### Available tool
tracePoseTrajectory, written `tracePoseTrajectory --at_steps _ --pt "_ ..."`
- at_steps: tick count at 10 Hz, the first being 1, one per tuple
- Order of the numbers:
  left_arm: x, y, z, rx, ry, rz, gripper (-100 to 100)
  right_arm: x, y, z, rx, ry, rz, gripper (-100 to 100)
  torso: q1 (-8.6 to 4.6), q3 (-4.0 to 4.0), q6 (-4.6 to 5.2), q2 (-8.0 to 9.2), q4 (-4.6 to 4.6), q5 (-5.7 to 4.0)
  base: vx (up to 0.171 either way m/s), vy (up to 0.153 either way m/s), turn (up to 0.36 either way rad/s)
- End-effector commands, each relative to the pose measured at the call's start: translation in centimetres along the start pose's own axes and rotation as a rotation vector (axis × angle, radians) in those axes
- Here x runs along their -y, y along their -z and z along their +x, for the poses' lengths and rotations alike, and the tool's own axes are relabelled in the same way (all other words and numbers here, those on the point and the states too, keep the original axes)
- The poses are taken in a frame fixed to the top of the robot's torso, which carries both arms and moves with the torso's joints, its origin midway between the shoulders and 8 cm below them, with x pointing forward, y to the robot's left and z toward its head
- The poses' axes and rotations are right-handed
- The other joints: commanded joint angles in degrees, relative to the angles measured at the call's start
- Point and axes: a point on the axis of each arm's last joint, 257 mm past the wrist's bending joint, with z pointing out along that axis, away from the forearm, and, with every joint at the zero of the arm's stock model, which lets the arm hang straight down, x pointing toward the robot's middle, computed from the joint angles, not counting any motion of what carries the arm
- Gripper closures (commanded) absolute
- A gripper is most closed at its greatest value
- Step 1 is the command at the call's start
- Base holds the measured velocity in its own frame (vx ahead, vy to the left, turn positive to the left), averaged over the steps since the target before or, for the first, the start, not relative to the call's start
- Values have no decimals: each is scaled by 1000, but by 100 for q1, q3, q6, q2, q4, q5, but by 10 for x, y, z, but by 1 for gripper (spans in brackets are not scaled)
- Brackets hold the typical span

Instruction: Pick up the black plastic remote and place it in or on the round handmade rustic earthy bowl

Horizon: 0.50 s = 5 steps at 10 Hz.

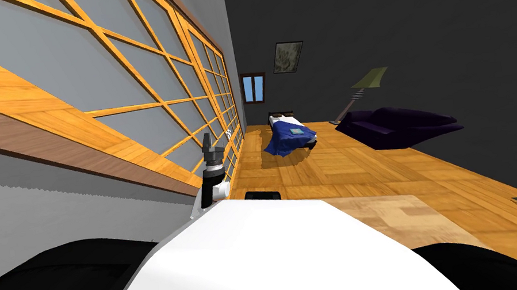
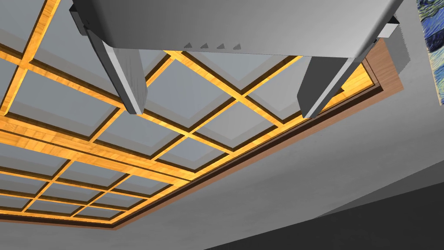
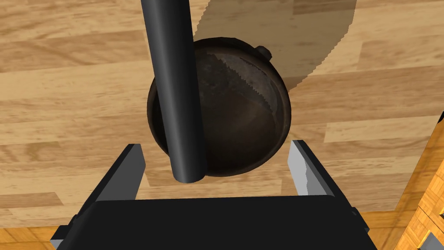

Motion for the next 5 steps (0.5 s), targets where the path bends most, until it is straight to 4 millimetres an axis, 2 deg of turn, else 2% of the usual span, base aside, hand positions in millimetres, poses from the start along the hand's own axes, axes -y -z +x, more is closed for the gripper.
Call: tracePoseTrajectory --at_steps 1,5 --pt "0 0 0 0 0 0 0 0 0 0 0 0 0 0 0 0 0 0 0 0 0 0 0" --pt "0 0 0 0 0 0 0 0 0 0 0 0 0 0 -2 0 0 0 0 -1 0 0 0"
